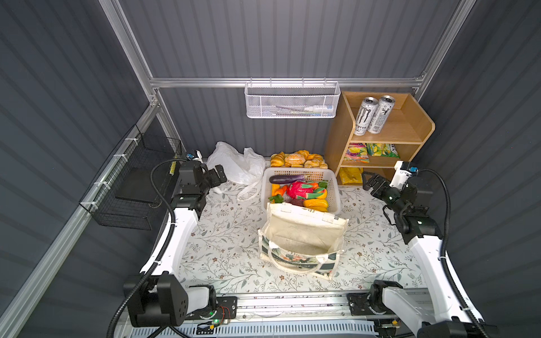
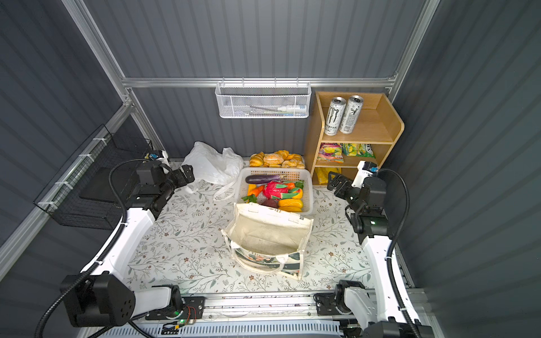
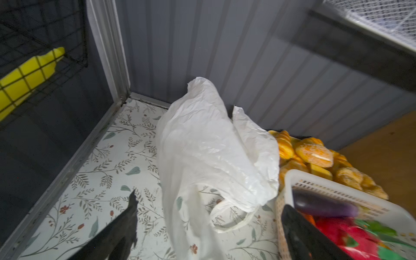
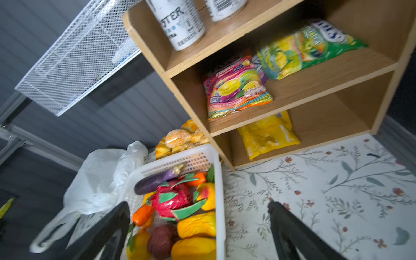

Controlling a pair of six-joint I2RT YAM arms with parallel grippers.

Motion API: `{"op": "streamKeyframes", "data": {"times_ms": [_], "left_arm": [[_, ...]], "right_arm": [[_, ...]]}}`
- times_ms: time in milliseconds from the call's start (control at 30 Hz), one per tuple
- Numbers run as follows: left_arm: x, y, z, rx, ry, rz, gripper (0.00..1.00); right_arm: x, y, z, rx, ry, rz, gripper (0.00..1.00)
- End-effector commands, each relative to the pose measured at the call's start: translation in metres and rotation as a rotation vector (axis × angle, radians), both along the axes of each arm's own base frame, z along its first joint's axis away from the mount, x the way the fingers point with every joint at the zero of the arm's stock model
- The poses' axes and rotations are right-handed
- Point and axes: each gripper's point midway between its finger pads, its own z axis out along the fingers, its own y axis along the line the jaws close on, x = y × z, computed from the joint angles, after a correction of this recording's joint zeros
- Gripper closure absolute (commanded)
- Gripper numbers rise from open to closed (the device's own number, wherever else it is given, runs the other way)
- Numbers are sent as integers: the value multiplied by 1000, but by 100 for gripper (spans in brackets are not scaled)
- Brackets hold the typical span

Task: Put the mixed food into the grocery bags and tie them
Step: 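Move both grippers forward toward the cream canvas tote bag's rim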

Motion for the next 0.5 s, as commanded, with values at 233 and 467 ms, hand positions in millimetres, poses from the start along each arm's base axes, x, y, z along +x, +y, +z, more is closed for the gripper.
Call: {"op": "streamKeyframes", "data": {"times_ms": [233,467], "left_arm": [[-108,-75,-56,-74,379,-258,0],[-126,-148,3,6,315,-456,0]], "right_arm": [[-62,57,-10,-9,208,238,6],[-75,94,-6,-199,259,363,8]]}}
